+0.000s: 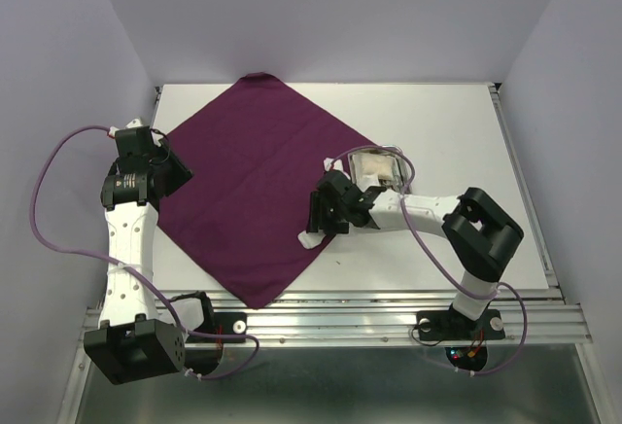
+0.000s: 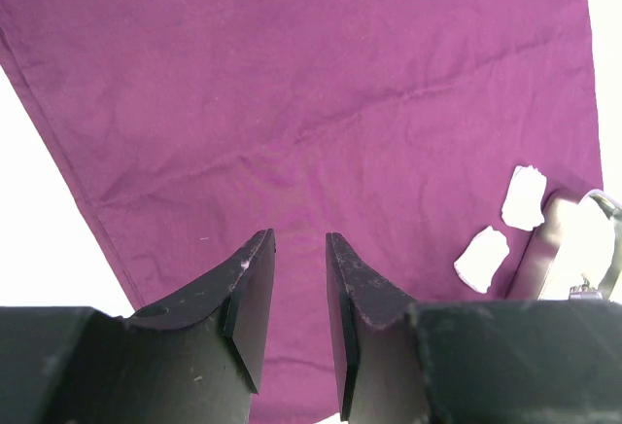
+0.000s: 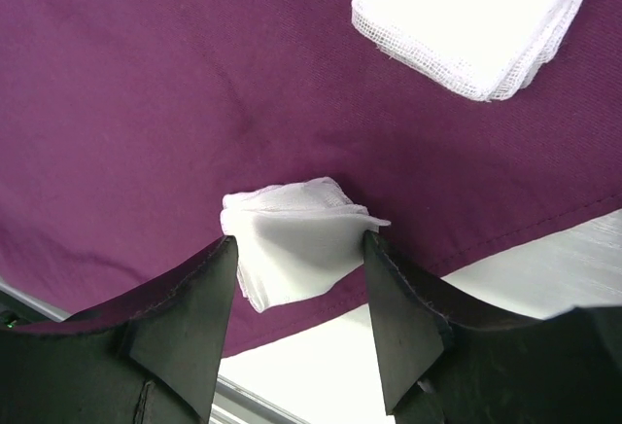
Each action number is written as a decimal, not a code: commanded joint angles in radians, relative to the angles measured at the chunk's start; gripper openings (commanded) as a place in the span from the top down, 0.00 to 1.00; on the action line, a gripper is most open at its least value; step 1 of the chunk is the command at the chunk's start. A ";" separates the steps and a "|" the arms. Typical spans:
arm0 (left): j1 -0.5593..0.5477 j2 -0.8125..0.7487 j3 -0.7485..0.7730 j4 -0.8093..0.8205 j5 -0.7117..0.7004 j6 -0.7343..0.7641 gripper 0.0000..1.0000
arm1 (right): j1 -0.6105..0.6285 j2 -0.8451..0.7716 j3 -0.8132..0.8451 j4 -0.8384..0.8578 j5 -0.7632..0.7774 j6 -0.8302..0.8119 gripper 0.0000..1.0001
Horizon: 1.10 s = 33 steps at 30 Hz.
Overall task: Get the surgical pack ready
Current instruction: Adjust the medical item in the surgical kit.
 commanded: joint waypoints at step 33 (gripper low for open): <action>0.006 -0.021 -0.018 0.025 0.022 0.014 0.62 | 0.041 0.013 -0.001 0.038 0.048 0.009 0.42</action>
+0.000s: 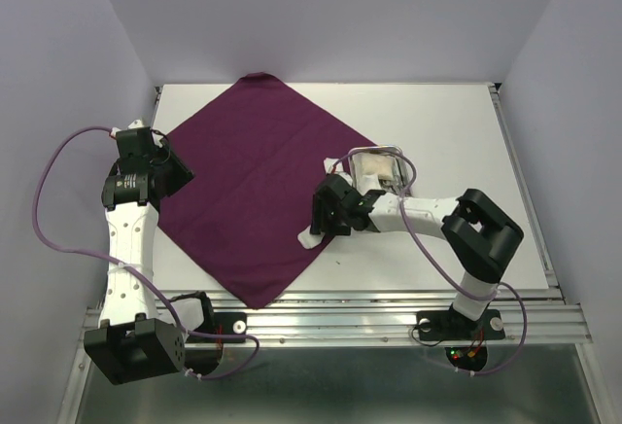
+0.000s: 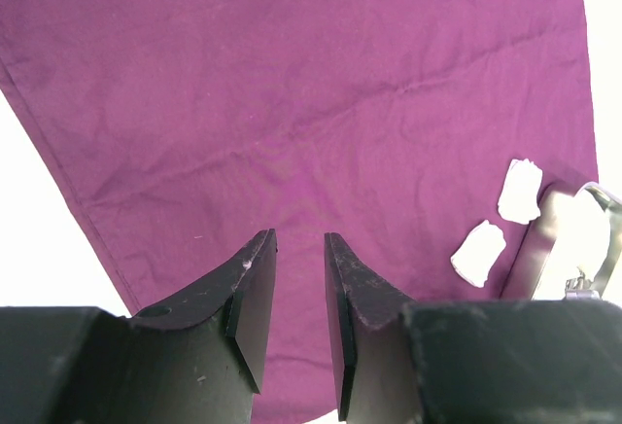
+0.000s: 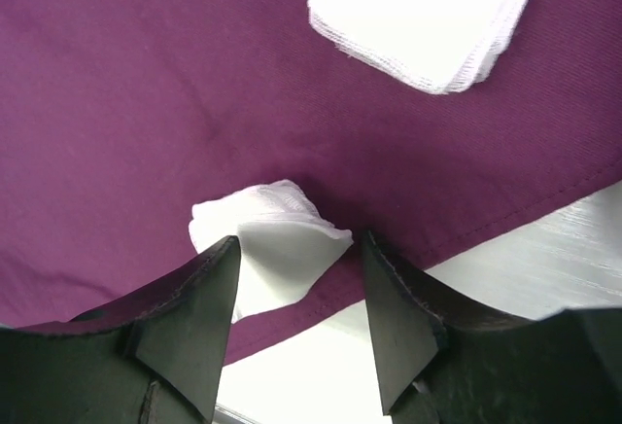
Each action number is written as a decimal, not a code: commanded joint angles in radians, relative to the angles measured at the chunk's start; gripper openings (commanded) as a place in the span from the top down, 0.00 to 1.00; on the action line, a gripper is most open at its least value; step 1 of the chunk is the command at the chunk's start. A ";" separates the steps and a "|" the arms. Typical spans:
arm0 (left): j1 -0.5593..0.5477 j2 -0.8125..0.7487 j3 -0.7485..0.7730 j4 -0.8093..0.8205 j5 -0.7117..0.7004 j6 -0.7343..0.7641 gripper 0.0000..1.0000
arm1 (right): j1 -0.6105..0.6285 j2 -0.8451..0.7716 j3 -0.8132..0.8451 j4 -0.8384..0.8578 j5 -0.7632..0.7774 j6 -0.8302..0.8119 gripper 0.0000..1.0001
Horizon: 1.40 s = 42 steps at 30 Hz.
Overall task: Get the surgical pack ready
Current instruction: Adjust the medical item in the surgical kit.
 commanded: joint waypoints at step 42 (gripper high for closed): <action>0.006 -0.023 0.004 0.008 -0.006 0.032 0.63 | 0.032 0.293 0.536 -0.181 0.110 -0.575 0.48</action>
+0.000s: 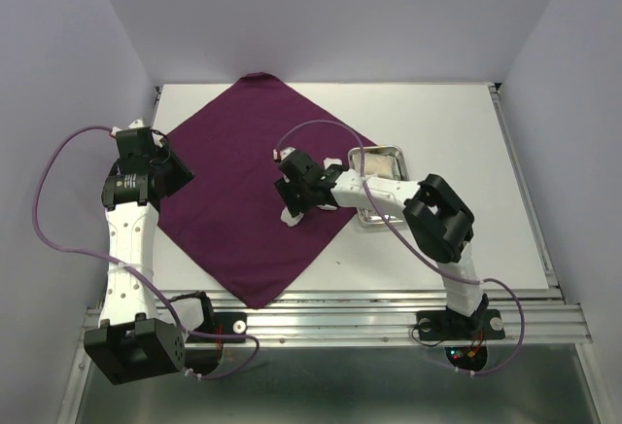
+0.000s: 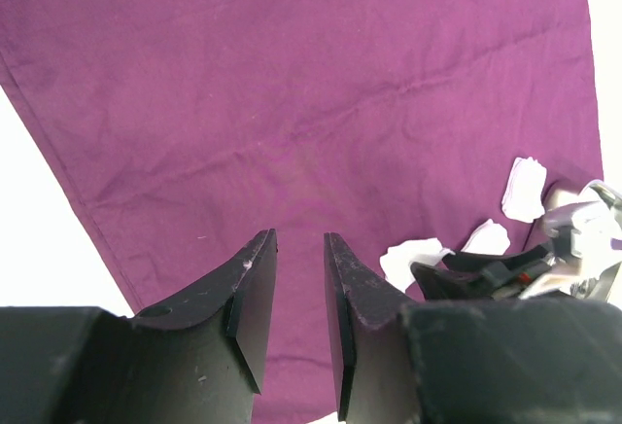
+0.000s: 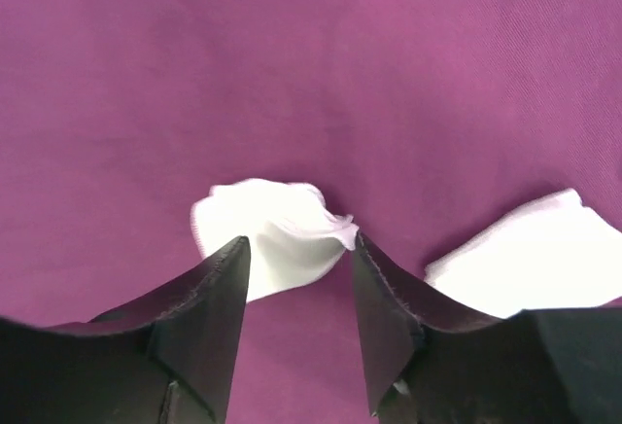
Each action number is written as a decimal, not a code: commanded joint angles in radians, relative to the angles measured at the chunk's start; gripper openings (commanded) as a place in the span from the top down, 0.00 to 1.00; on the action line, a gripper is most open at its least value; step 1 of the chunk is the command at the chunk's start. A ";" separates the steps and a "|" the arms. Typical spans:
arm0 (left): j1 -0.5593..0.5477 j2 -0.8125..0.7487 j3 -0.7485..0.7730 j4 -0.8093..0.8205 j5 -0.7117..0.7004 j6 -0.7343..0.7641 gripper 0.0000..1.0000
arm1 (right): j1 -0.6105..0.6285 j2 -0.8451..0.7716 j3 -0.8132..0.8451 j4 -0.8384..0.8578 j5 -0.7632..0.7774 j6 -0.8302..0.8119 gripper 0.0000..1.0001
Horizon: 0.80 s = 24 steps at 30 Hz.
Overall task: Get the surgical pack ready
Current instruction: Adjust the medical item in the surgical kit.
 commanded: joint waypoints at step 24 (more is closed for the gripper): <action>0.005 -0.014 -0.002 0.019 0.004 0.020 0.63 | -0.044 -0.201 -0.230 0.205 -0.041 0.390 0.36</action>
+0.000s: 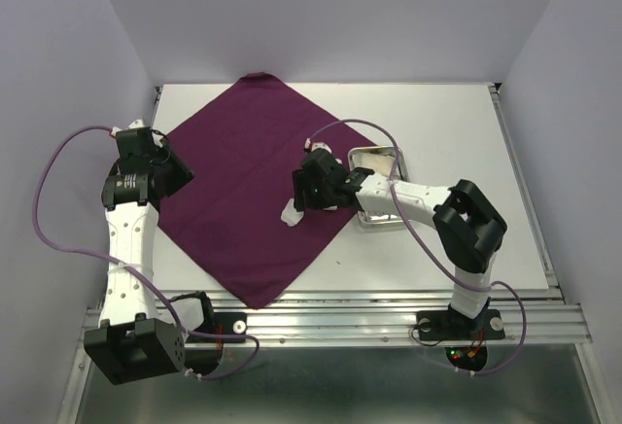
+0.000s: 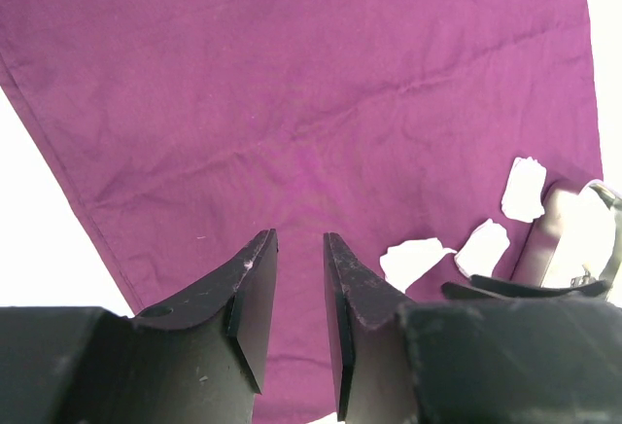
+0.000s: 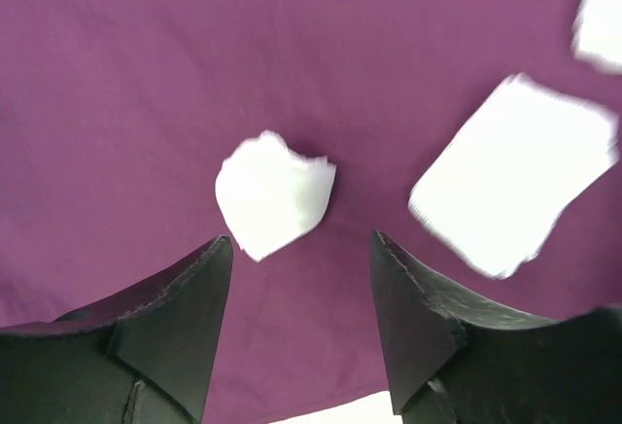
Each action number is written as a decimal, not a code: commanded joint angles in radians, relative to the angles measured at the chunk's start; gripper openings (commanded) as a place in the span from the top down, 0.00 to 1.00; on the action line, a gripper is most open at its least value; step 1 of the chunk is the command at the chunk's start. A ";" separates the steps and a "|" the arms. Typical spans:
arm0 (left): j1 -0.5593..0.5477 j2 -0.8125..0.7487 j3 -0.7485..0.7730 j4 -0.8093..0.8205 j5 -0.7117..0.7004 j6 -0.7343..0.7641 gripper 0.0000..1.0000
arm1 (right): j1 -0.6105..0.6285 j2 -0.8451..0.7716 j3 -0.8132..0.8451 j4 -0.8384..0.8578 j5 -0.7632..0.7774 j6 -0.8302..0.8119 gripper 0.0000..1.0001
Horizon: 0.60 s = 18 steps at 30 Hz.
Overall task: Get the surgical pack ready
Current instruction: Adjust the medical item in the surgical kit.
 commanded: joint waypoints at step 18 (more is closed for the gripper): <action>0.006 -0.017 -0.010 0.020 0.004 0.021 0.64 | 0.003 0.036 -0.070 0.114 -0.083 0.115 0.39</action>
